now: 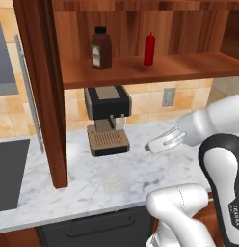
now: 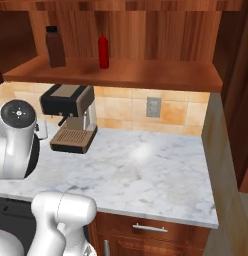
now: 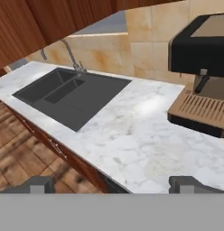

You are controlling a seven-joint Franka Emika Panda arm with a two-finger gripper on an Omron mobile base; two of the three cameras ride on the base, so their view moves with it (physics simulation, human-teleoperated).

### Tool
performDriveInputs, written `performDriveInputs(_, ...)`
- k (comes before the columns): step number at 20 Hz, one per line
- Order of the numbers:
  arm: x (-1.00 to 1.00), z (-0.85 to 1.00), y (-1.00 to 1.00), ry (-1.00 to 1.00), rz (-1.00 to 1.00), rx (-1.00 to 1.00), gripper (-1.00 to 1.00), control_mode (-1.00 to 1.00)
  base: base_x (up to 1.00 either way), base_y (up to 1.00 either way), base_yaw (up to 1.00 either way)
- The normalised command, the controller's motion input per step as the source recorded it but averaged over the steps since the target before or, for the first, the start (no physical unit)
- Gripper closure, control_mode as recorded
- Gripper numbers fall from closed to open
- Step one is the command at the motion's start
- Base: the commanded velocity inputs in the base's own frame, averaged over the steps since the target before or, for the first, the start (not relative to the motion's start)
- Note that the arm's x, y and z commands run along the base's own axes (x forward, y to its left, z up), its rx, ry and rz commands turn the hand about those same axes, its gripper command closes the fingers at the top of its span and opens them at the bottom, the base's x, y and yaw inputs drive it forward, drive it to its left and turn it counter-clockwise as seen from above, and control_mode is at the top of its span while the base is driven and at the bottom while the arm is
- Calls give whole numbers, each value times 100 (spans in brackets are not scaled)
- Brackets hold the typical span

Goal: Collect the paprika, ketchup, and shaker from the cabinet and place them next to the stove.

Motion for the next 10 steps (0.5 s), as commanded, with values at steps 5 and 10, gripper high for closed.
performDriveInputs(5, 13, 62, -28, -27, 0, -12, -100, -100, 0, 0, 0)
performDriveInputs(10, 11, 59, -28, -23, -1, -11, -100, -100, 0, 0, 0)
